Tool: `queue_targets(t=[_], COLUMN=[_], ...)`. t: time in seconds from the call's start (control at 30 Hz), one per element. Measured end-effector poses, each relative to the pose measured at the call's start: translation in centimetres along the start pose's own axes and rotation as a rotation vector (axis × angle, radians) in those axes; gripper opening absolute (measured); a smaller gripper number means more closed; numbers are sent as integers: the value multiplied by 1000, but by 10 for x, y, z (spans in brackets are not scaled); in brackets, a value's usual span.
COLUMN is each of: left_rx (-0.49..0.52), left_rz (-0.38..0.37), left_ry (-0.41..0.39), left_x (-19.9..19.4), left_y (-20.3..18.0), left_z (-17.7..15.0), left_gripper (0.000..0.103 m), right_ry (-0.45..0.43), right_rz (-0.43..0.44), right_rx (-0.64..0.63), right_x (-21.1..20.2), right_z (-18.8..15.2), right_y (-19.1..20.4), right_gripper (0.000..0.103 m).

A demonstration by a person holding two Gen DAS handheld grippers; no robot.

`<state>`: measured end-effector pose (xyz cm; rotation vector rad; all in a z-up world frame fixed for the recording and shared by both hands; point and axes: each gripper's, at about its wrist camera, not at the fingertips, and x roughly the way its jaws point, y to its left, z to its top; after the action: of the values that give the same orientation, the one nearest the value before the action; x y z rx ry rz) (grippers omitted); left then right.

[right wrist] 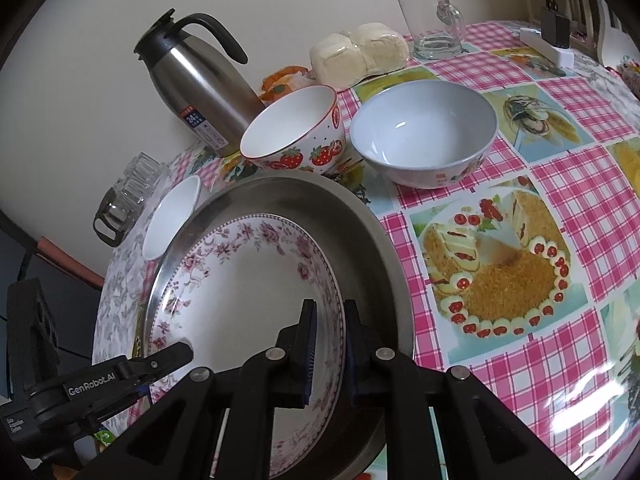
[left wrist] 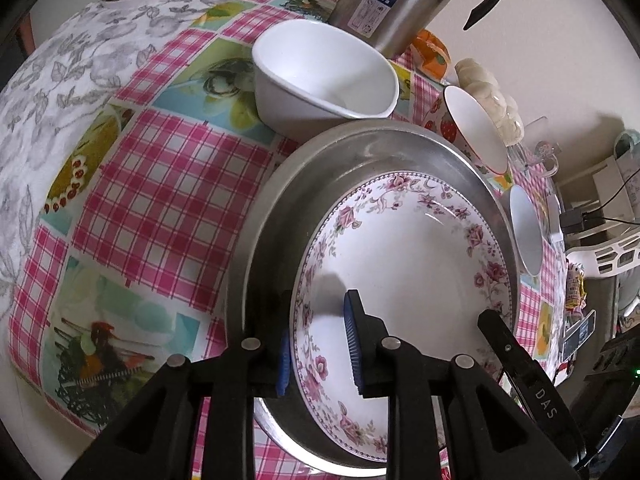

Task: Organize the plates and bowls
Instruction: 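Carry the plate with both grippers and lower it into the steel tray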

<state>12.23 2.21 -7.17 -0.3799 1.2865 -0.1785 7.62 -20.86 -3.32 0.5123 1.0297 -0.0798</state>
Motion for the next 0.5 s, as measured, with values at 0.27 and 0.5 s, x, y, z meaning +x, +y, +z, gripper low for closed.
queue_targets(t=[0.27, 0.5], left_rx=[-5, -11], left_rz=[3, 11], left_ry=[15, 11], left_x=[-1, -1], left_y=[0, 0], left_z=[-3, -3], left_gripper=[24, 26], right_ry=[18, 27], right_rz=[-16, -31], right_rx=[3, -6], right_x=[-1, 0], right_z=[-1, -1], right_y=[0, 1], right_gripper=[15, 14])
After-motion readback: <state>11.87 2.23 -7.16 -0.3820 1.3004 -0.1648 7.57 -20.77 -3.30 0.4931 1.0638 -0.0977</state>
